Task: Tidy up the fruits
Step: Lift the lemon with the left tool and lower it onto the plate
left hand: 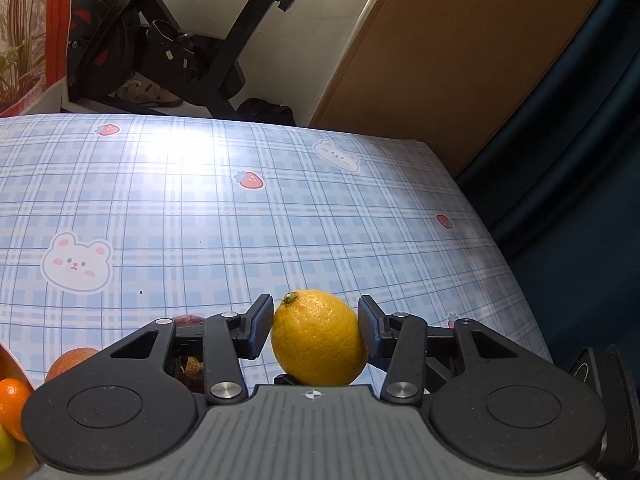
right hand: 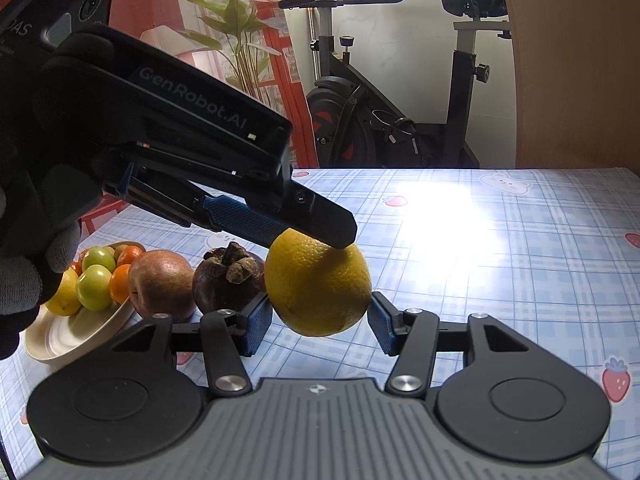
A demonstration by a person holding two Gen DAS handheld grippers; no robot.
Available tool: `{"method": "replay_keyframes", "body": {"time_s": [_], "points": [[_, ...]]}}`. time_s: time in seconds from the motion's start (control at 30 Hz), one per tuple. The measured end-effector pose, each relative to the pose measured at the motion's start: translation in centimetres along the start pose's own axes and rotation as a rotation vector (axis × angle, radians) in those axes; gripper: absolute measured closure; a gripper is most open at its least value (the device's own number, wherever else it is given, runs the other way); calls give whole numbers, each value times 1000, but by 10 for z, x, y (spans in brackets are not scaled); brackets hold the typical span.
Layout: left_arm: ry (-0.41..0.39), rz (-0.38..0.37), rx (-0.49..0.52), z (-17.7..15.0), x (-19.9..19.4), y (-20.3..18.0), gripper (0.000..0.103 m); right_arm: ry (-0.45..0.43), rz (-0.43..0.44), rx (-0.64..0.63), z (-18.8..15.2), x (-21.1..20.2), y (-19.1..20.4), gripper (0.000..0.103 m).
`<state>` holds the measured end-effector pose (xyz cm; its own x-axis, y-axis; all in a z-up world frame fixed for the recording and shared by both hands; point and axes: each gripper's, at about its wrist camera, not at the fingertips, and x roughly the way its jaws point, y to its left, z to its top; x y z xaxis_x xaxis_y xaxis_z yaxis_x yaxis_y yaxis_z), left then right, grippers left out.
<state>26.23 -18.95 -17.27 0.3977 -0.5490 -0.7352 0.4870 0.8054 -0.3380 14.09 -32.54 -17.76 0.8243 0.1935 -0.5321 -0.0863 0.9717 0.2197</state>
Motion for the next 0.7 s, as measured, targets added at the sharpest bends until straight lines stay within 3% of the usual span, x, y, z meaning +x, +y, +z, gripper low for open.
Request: {"method": "replay_keyframes", "body": {"time_s": [0.3,0.7], "points": [[-66,12,-14,-9,-72,19,54,-9,54,-49,22,-17,55,47],[-92,124,-117,-55,-164,99,54,61,231,-132,18,11,165,48]]}}
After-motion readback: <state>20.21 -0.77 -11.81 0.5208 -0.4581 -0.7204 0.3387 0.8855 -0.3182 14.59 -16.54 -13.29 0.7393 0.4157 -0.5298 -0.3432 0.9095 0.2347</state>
